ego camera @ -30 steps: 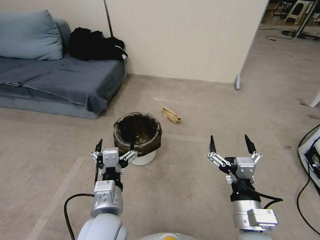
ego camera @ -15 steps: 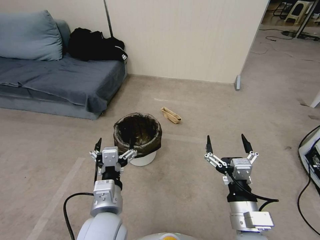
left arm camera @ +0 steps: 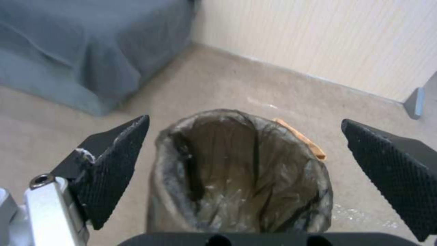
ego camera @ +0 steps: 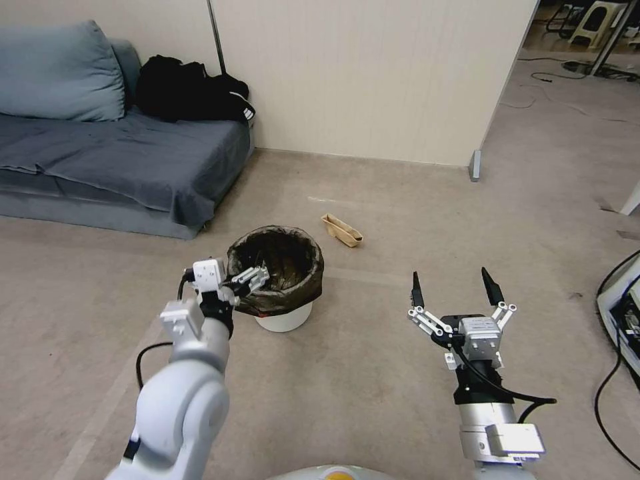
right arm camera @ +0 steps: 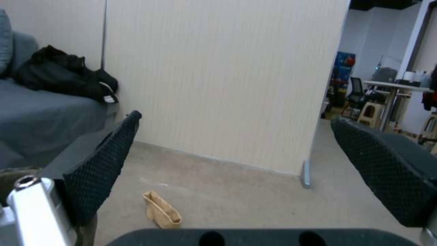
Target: Pick up the trash bin, then pick up the garbage from the floor and place it into the trash bin.
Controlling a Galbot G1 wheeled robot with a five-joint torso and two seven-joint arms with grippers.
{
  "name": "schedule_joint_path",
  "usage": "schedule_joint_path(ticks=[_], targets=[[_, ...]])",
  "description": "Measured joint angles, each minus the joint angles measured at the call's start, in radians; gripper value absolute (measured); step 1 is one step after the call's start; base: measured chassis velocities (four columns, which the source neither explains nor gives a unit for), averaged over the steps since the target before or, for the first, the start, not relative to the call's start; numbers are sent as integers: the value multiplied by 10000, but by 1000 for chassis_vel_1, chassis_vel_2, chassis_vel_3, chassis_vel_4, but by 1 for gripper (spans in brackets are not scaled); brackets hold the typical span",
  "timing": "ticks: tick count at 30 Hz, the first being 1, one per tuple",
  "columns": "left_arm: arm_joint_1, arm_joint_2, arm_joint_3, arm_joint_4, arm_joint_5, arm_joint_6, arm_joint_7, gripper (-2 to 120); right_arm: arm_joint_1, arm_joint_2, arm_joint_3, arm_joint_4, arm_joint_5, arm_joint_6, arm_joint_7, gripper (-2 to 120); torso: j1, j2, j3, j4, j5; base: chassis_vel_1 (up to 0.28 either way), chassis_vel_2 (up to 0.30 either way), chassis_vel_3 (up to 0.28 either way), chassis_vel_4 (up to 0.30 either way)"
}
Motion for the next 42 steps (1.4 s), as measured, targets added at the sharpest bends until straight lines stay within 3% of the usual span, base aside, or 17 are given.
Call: schedule_joint_path(ticks=[7, 20, 32, 42], targets=[[-1613, 254, 105, 1517, -1855, 765, -1100, 100, 265, 0, 441, -46, 57, 0, -111, 100, 0, 0, 0, 0, 2, 0, 0, 0, 0], [-2576, 282, 40, 3104, -1573, 637, -2191, 99, 301, -1, 395, -247, 62, 31, -115, 100, 0, 0, 0, 1, 2, 0, 0, 0, 0], [-2961, 184, 147, 4400, -1384, 575, -2339, 99, 284, -1, 407, -244, 105, 46, -102, 100, 0, 0, 0, 0, 2, 0, 0, 0, 0], [-3561, 398, 264, 5874, -1742, 822, -1833, 99, 242, -2, 404, -193, 133, 95, -55, 100, 0, 0, 0, 1, 3, 0, 0, 0, 0]])
